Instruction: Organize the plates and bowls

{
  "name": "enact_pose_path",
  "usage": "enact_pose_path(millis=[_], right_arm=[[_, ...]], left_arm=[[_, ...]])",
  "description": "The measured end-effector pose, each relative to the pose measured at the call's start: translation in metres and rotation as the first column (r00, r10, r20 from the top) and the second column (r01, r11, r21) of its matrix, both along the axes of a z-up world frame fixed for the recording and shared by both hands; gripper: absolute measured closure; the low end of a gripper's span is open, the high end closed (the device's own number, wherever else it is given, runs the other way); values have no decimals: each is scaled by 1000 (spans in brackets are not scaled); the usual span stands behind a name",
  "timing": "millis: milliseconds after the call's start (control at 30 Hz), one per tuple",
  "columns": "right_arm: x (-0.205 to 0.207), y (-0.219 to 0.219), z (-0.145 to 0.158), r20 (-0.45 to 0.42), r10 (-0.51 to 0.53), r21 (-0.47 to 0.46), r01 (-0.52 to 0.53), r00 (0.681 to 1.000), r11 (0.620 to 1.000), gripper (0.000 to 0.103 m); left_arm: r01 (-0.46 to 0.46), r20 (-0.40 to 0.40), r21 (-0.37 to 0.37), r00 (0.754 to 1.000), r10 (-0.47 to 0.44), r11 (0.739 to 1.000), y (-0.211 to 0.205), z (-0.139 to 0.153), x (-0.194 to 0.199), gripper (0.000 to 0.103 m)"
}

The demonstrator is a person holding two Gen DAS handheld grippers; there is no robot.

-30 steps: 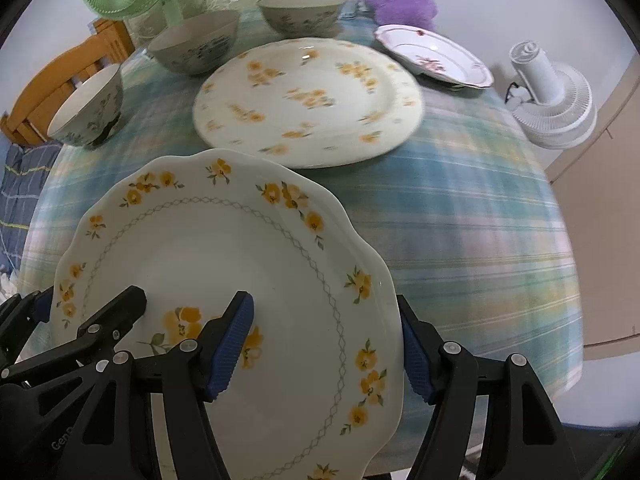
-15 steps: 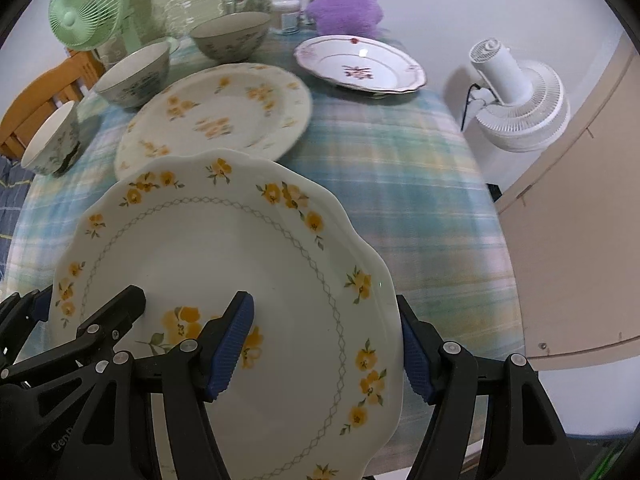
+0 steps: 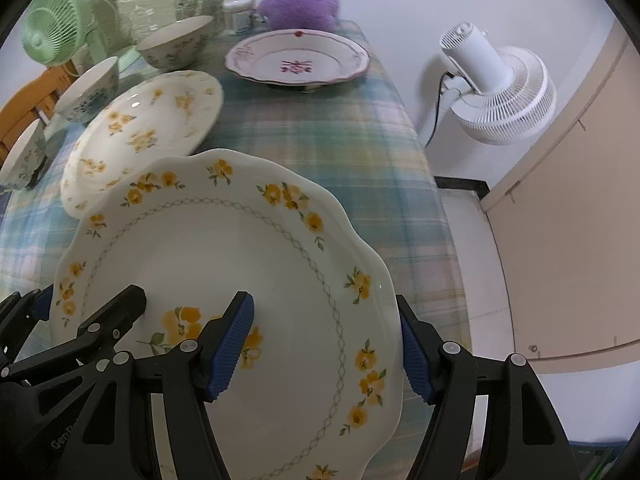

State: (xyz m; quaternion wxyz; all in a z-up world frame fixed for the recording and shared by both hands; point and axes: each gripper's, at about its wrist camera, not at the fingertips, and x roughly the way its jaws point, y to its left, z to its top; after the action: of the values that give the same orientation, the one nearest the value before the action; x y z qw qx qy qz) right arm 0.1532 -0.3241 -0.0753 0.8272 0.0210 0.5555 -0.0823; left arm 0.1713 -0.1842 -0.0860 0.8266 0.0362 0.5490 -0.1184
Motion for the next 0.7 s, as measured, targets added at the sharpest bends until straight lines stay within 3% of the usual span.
enact_pose_path(millis=[633, 700], right_arm=[[16, -35, -27, -50, -33, 39, 35, 998, 999, 32], [17, -35, -26, -43, -37, 36, 38, 998, 999, 32]], left_arm=[[-26, -29, 42, 999, 27, 999, -28, -18, 24, 35], [-24, -20, 77, 999, 25, 997, -31, -17, 24, 35]])
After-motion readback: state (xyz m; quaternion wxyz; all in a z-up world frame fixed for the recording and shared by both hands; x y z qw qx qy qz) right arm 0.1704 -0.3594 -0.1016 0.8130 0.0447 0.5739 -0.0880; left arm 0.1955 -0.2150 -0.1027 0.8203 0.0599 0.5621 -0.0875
